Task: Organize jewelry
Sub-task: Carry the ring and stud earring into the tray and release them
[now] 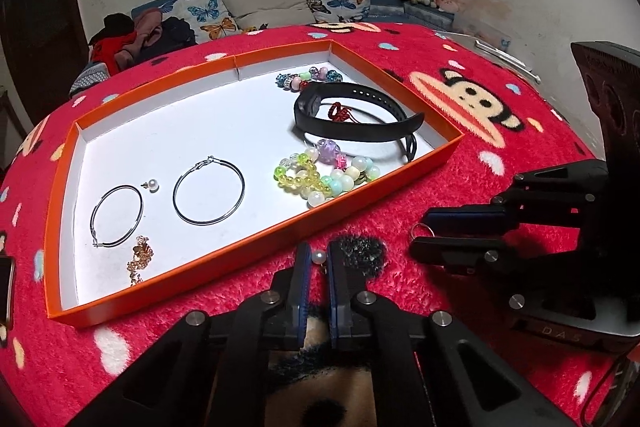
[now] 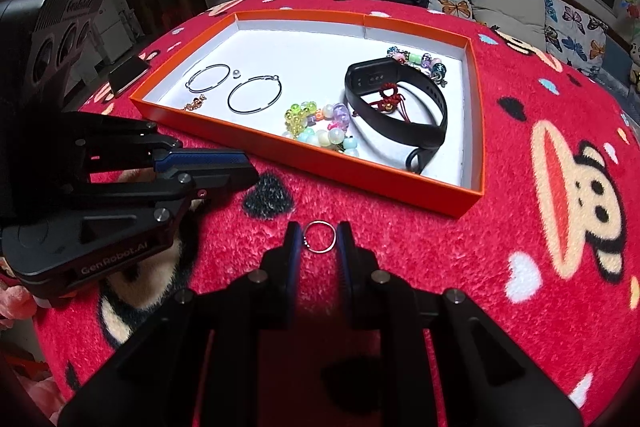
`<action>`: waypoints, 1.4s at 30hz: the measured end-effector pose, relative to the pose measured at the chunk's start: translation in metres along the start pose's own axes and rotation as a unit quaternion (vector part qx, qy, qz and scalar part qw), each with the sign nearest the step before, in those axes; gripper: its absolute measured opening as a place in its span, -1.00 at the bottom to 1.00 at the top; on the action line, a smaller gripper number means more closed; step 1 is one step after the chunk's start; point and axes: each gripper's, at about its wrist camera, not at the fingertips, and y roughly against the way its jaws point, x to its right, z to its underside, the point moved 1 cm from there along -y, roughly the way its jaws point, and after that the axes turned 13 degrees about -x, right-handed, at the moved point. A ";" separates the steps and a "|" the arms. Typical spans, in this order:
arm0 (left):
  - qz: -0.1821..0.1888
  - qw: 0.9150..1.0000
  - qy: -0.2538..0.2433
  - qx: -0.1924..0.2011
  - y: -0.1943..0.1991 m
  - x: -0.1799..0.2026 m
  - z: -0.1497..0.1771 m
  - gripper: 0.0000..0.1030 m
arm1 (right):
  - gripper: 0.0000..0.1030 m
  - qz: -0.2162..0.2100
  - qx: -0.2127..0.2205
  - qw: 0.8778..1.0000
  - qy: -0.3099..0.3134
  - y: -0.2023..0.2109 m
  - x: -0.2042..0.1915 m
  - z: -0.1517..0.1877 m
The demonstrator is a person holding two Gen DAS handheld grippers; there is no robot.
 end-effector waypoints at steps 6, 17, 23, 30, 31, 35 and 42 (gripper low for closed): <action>0.024 0.999 0.018 0.014 0.024 -0.015 0.003 -0.86 | -0.65 -0.026 0.007 1.000 -0.010 0.011 0.000 -0.003; 0.006 0.997 0.058 0.049 0.062 -0.084 -0.038 -0.86 | -0.65 -0.049 0.055 0.997 0.001 0.022 -0.011 -0.066; 0.013 0.997 0.072 0.025 0.035 -0.116 -0.053 -0.86 | -0.65 -0.042 0.048 0.998 -0.005 -0.001 -0.007 -0.097; 0.026 0.997 0.075 0.019 0.012 -0.125 -0.063 -0.86 | -0.65 -0.041 0.030 0.999 -0.012 -0.019 -0.005 -0.111; 0.026 0.997 0.073 0.017 0.009 -0.125 -0.065 -0.86 | -0.65 -0.041 0.030 0.999 -0.012 -0.020 -0.006 -0.112; 0.024 0.997 0.071 0.012 0.003 -0.124 -0.067 -0.86 | -0.64 -0.039 0.026 0.999 -0.010 -0.024 -0.008 -0.113; 0.021 0.997 0.070 0.010 -0.001 -0.122 -0.067 -0.85 | -0.63 -0.035 0.016 0.999 -0.010 -0.033 -0.008 -0.115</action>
